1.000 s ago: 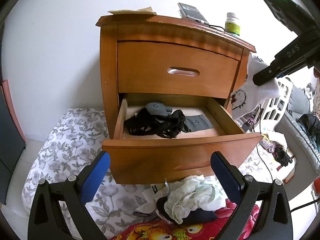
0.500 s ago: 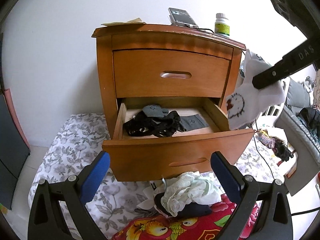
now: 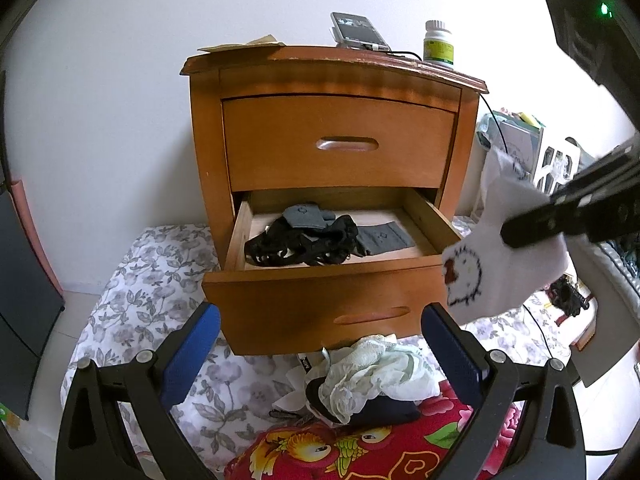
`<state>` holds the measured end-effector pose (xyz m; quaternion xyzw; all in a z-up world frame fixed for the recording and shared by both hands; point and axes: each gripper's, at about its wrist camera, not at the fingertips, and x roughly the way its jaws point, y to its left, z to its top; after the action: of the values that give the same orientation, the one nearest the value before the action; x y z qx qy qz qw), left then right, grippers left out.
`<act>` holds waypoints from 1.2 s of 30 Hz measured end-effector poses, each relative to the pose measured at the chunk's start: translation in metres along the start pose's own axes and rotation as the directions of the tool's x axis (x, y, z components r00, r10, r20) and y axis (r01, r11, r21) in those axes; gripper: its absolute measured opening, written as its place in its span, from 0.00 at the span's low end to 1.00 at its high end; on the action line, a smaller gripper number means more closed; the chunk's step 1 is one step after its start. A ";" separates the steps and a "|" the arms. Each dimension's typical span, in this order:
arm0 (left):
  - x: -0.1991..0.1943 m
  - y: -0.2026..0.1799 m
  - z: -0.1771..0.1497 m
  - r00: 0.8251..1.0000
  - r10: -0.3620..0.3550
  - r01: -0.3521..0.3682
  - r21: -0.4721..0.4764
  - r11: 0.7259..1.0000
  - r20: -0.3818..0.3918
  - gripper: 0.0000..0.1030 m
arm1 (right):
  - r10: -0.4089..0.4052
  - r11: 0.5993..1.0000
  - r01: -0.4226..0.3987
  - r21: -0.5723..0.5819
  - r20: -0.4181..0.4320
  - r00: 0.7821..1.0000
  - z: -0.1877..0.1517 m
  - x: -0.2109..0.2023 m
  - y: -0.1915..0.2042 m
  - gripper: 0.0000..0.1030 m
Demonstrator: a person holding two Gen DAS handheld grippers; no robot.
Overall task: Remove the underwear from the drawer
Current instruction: 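Lift the white Hello Kitty sock up out of the drawer with the right gripper, then lower the white sock onto the cloth pile and open the right gripper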
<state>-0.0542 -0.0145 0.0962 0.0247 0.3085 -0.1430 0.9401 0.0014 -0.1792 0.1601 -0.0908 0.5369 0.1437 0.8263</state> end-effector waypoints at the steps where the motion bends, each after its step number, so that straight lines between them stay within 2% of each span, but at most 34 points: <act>1: 0.001 0.000 0.000 1.000 -0.001 0.001 0.000 1.000 -0.003 0.98 | 0.001 1.000 -0.001 0.002 -0.008 1.000 -0.001 0.004 0.000 0.17; 9: 0.009 0.001 -0.004 1.000 -0.005 0.005 -0.001 1.000 -0.023 0.98 | 0.019 0.999 -0.017 0.032 -0.091 0.996 -0.005 0.052 -0.007 0.17; 16: 0.018 0.006 -0.008 0.999 -0.011 0.011 -0.013 1.000 -0.044 0.98 | 0.036 0.998 -0.027 0.052 -0.179 0.983 -0.012 0.097 -0.007 0.18; 36: 0.043 0.032 -0.018 0.995 -0.011 0.003 -0.085 0.996 -0.096 0.98 | 0.030 1.000 -0.028 0.013 -0.282 0.959 -0.014 0.172 0.017 0.18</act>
<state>-0.0225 0.0072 0.0549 -0.0092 0.3593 -0.1318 0.9238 0.0496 -0.1432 -0.0028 -0.0989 0.6513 0.1391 0.7394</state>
